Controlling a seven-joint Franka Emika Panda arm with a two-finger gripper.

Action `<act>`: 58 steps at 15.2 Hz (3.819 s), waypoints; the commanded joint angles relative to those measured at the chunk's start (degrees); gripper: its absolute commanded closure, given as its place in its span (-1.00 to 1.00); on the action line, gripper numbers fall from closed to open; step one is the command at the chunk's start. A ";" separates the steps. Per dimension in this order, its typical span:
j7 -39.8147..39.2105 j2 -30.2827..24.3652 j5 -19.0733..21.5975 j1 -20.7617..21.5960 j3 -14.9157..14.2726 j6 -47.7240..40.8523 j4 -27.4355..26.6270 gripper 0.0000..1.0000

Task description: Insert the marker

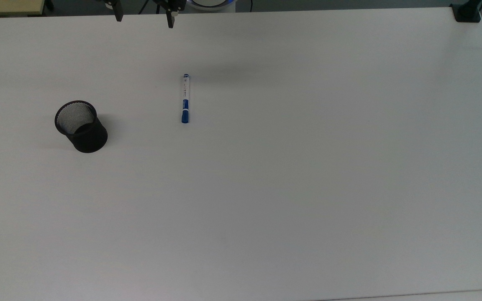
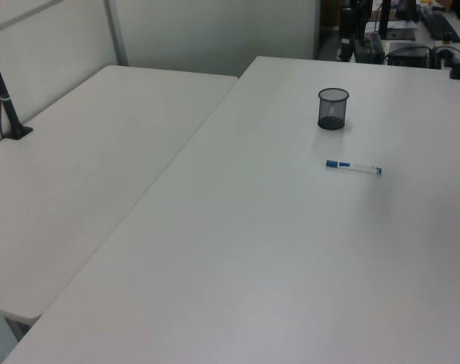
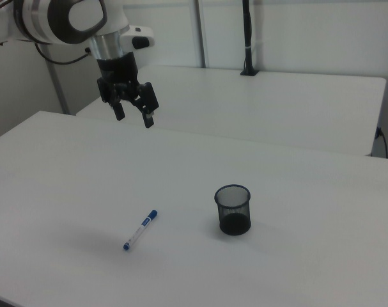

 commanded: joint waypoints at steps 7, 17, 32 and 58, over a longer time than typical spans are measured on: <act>1.79 -0.51 -1.19 -0.39 1.09 1.44 -0.39 -1.00; -8.38 0.45 -1.89 0.05 1.09 1.61 -3.90 -1.00; 2.82 12.66 -7.87 3.65 1.27 26.28 -21.21 -1.00; 4.86 13.11 0.31 -0.04 1.27 28.41 -21.40 -0.63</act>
